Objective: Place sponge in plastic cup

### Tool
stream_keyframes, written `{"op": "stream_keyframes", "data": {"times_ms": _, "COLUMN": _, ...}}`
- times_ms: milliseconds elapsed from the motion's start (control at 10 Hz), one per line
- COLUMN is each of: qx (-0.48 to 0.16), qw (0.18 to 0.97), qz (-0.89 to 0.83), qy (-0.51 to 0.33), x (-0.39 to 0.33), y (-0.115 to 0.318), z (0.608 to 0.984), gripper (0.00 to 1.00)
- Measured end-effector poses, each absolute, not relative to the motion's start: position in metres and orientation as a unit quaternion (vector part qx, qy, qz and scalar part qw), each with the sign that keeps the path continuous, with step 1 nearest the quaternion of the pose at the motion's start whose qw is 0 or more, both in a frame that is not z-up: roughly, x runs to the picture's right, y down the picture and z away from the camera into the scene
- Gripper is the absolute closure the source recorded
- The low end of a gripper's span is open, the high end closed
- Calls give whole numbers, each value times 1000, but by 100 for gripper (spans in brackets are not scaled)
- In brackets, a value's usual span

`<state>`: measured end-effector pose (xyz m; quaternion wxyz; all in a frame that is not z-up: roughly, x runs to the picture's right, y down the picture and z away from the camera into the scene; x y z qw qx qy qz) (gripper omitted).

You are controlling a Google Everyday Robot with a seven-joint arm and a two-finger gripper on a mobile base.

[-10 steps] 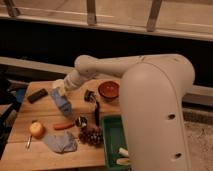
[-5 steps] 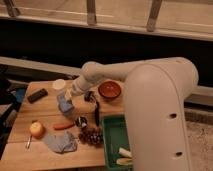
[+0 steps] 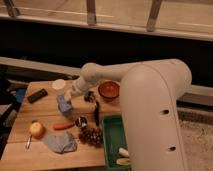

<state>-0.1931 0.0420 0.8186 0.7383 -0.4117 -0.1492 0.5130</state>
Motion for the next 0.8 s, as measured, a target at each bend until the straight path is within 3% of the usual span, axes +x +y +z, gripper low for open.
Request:
{"op": "stream_keyframes", "data": {"times_ms": 100, "qx": -415, "qw": 737, "qz": 512, "qy": -147, "x": -195, "y": 44, "z": 821, "gripper": 40}}
{"op": "stream_keyframes", "data": {"times_ms": 800, "qx": -424, "qw": 741, "qz": 498, "qy": -149, "x": -211, "y": 40, "z": 825, "gripper": 39}}
